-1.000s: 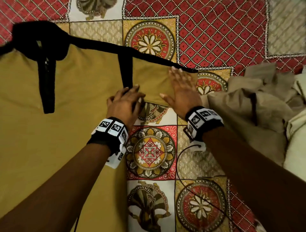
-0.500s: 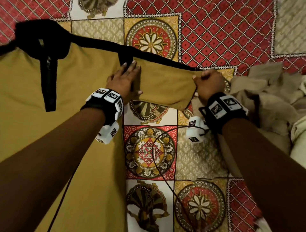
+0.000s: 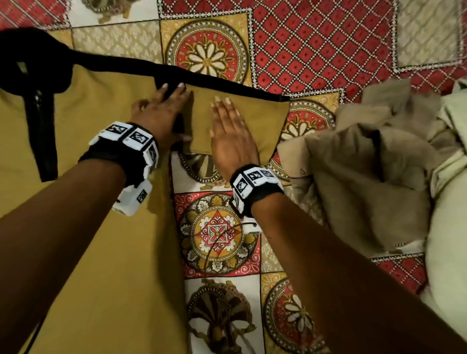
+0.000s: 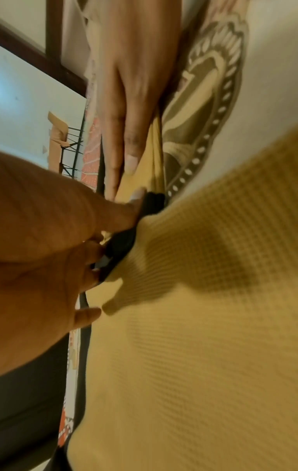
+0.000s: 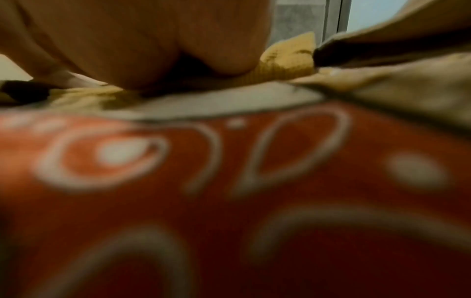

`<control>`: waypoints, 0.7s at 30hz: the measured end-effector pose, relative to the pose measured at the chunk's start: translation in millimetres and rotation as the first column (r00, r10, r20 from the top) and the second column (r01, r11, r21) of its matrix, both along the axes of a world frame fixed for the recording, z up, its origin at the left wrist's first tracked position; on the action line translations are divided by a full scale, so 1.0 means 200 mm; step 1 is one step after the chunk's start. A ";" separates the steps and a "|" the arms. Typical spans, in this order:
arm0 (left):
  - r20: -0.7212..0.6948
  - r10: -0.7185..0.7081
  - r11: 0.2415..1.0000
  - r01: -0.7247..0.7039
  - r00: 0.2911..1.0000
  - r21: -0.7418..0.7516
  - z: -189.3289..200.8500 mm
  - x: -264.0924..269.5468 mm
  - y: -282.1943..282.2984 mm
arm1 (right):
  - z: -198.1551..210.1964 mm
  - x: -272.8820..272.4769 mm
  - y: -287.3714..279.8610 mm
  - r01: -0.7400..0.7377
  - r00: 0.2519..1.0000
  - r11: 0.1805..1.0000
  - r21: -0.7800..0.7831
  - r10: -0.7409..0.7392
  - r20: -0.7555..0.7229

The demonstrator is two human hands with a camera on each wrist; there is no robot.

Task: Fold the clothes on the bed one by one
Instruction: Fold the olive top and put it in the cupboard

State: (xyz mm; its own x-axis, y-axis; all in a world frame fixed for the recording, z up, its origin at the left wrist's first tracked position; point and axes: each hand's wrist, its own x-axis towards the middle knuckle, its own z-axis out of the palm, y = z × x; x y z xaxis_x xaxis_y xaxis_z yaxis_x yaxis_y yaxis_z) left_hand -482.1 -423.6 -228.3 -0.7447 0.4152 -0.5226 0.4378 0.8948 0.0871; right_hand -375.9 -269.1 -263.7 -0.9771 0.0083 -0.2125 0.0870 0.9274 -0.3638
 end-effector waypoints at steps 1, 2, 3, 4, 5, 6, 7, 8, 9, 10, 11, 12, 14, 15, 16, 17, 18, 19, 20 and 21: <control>0.039 -0.009 0.999 0.010 0.999 -0.049 -0.01 -0.01 -0.01 | -0.03 0.01 0.02 0.004 1.000 1.000 0.029 -0.004 -0.015; 0.053 -0.014 0.997 0.018 0.999 -0.076 -0.02 -0.01 -0.02 | -0.05 0.02 0.03 0.029 0.999 0.998 0.055 -0.027 -0.023; 0.054 -0.017 0.996 0.021 0.998 -0.086 -0.02 -0.02 -0.02 | -0.05 0.04 0.06 0.072 0.997 0.994 0.081 -0.071 -0.024; 0.052 -0.018 0.996 0.022 0.998 -0.088 -0.03 -0.02 -0.02 | -0.04 0.05 0.09 0.119 0.993 0.988 0.101 -0.118 -0.018; 0.052 -0.017 0.996 0.022 0.998 -0.090 -0.02 -0.02 -0.01 | -0.03 0.07 0.13 0.158 0.987 0.980 0.117 -0.160 0.003; 0.053 -0.017 0.995 0.022 0.998 -0.093 -0.03 -0.02 0.00 | -0.02 0.09 0.17 0.187 0.980 0.973 0.133 -0.193 0.036; 0.050 -0.017 0.995 0.022 0.999 -0.096 -0.02 -0.02 0.01 | -0.01 0.12 0.21 0.212 0.973 0.966 0.145 -0.223 0.066; 0.044 -0.020 0.995 0.024 0.999 -0.099 -0.03 -0.01 0.02 | 0.01 0.16 0.25 0.235 0.965 0.960 0.155 -0.250 0.084; 0.036 -0.022 0.994 0.026 0.999 -0.102 -0.03 -0.01 0.02 | 0.01 0.20 0.29 0.253 0.958 0.955 0.158 -0.270 0.094; 0.029 -0.021 0.994 0.024 0.999 -0.105 -0.03 0.00 0.03 | 0.01 0.25 0.33 0.267 0.954 0.952 0.148 -0.284 0.102; 0.020 -0.019 0.994 0.021 1.000 -0.105 -0.03 0.00 0.03 | 0.01 0.30 0.36 0.272 0.952 0.953 0.133 -0.287 0.105; 0.009 -0.018 0.995 0.019 1.000 -0.102 -0.03 0.01 0.03 | 0.00 0.33 0.39 0.264 0.955 0.957 0.119 -0.277 0.110; -0.017 -0.016 0.998 0.015 1.000 -0.069 -0.01 0.03 0.04 | -0.02 0.35 0.41 0.230 0.962 0.966 0.115 -0.244 0.123; -0.029 -0.001 1.000 0.000 1.000 -0.028 0.00 0.05 0.04 | -0.04 0.34 0.42 0.220 0.964 0.968 0.123 -0.235 0.127; -0.036 0.032 0.999 -0.031 0.999 0.030 0.01 0.08 0.04 | -0.04 0.33 0.42 0.216 0.963 0.968 0.130 -0.233 0.137; -0.035 0.078 0.992 -0.074 0.996 0.100 0.03 0.12 0.03 | -0.04 0.32 0.42 0.216 0.961 0.967 0.135 -0.235 0.148; -0.041 0.129 0.977 -0.120 0.991 0.173 0.04 0.17 0.00 | -0.05 0.32 0.42 0.211 0.959 0.968 0.139 -0.232 0.162; -0.054 0.184 0.955 -0.165 0.982 0.245 0.06 0.24 -0.04 | -0.06 0.32 0.42 0.207 0.960 0.968 0.141 -0.228 0.162; -0.065 0.230 0.931 -0.199 0.971 0.306 0.07 0.31 -0.07 | -0.06 0.32 0.43 0.207 0.961 0.968 0.144 -0.228 0.155; -0.072 0.266 0.909 -0.225 0.961 0.350 0.08 0.38 -0.13 | -0.03 0.31 0.44 0.209 0.963 0.967 0.148 -0.230 0.140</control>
State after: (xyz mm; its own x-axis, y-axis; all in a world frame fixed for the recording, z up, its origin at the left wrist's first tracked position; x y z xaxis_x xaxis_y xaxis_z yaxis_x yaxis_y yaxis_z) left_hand -405.9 -448.8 -211.5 -0.8920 0.3471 -0.2897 0.2331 0.9021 0.3631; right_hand -313.4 -181.7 -270.1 -0.9031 0.2569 -0.3441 0.3396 0.9177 -0.2063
